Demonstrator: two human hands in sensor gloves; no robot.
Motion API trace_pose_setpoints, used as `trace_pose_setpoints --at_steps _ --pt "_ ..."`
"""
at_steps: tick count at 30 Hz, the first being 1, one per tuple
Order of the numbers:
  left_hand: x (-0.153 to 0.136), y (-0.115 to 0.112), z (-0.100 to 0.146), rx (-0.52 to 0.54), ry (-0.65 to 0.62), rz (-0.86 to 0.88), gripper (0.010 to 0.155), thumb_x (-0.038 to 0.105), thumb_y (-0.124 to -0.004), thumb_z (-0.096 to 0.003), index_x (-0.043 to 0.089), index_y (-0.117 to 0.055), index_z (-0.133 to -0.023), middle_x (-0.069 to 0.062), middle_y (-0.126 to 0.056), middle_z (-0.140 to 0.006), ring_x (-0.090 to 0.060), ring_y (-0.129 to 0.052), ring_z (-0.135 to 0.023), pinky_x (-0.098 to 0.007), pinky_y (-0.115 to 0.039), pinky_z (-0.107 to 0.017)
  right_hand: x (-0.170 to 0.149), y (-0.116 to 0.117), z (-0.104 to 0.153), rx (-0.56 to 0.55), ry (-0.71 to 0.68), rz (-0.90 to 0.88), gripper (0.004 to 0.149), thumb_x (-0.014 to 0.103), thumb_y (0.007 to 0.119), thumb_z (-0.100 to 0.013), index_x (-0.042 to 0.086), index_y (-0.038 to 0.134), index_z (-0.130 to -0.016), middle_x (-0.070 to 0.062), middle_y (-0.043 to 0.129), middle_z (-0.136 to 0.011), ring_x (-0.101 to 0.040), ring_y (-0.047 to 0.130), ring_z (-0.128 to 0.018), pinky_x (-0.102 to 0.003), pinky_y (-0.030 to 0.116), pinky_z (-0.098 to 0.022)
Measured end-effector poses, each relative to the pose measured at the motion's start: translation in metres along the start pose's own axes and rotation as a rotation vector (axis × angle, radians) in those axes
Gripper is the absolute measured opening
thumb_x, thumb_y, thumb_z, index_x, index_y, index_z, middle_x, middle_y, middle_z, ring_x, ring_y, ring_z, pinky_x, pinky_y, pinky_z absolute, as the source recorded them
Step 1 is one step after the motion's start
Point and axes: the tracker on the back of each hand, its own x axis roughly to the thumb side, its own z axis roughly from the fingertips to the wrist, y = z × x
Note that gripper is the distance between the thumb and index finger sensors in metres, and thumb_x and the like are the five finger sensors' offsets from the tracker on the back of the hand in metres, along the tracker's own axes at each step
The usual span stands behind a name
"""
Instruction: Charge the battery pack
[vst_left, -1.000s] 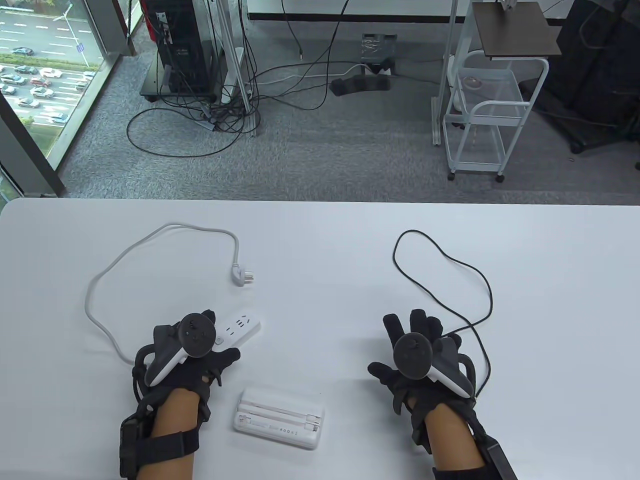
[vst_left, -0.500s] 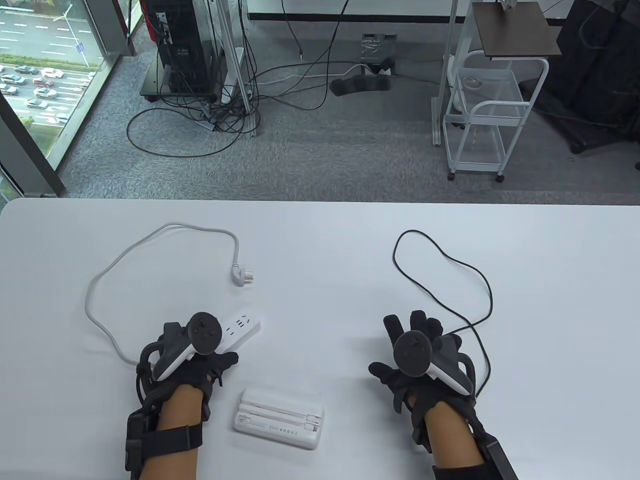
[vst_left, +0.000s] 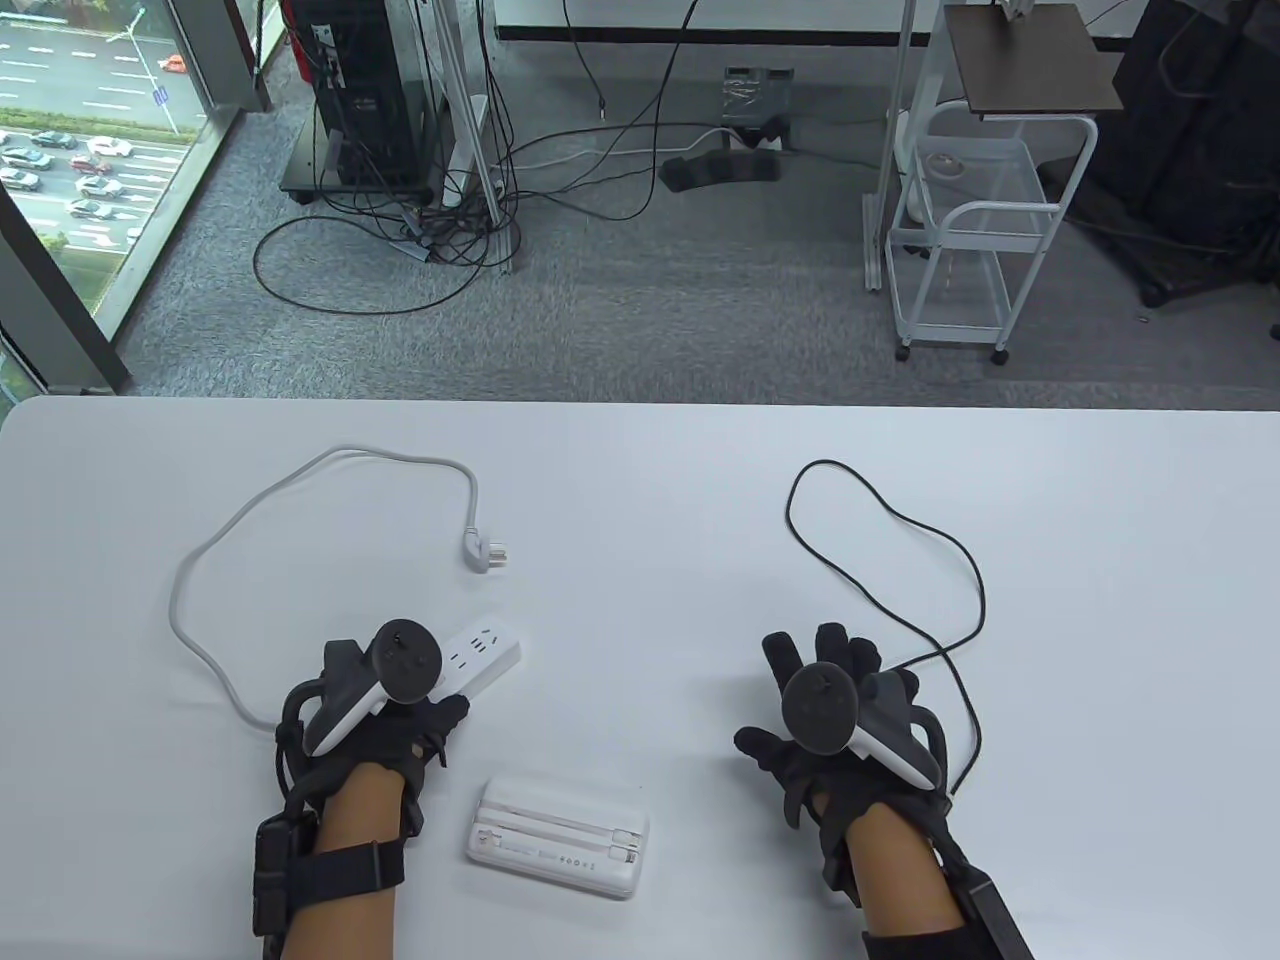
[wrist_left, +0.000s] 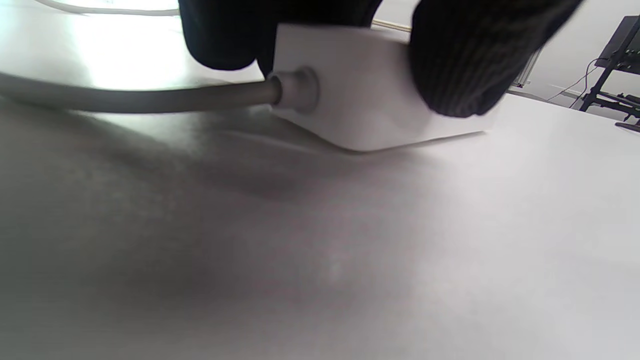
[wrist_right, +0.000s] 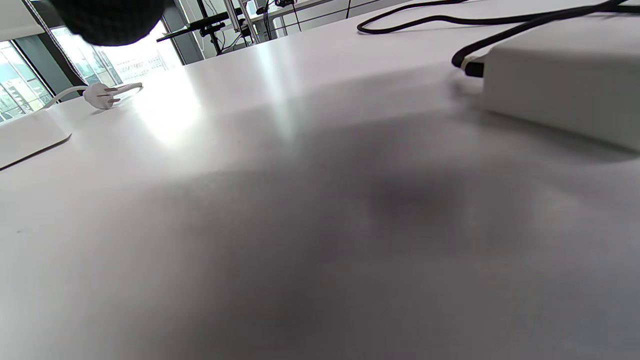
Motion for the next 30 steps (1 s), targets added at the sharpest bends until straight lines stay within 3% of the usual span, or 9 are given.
trace_pose_setpoints --at_steps 9,22,30 --pt "0.011 0.006 0.003 -0.009 -0.063 0.06 0.085 0.054 -0.083 -0.0457 0.012 -0.057 -0.114 -0.015 -0.07 -0.108 -0.046 -0.066 -0.1 -0.076 -0.041 -0.069 0.0 0.0 0.0 0.007 0.001 -0.003 0.089 0.062 0.063 -0.046 0.031 0.002 -0.103 -0.027 -0.005 -0.111 -0.063 0.01 -0.1 -0.084 0.013 -0.061" --pt "0.091 0.003 0.012 -0.12 -0.275 -0.144 0.085 0.056 -0.089 -0.0416 0.022 -0.059 -0.114 -0.005 -0.071 -0.11 -0.04 -0.068 -0.102 -0.074 -0.044 -0.07 -0.001 -0.001 0.0 0.0 0.002 -0.013 0.089 0.062 0.063 -0.046 0.031 0.002 -0.103 -0.026 -0.005 -0.111 -0.063 0.01 -0.1 -0.084 0.013 -0.061" --pt "0.102 -0.003 0.014 -0.152 -0.289 -0.229 0.087 0.057 -0.093 -0.0373 0.027 -0.061 -0.112 -0.002 -0.074 -0.109 -0.039 -0.07 -0.102 -0.073 -0.045 -0.071 0.0 0.002 -0.002 0.009 -0.001 0.007 0.089 0.062 0.063 -0.046 0.031 0.002 -0.103 -0.027 -0.005 -0.111 -0.062 0.01 -0.1 -0.084 0.012 -0.061"
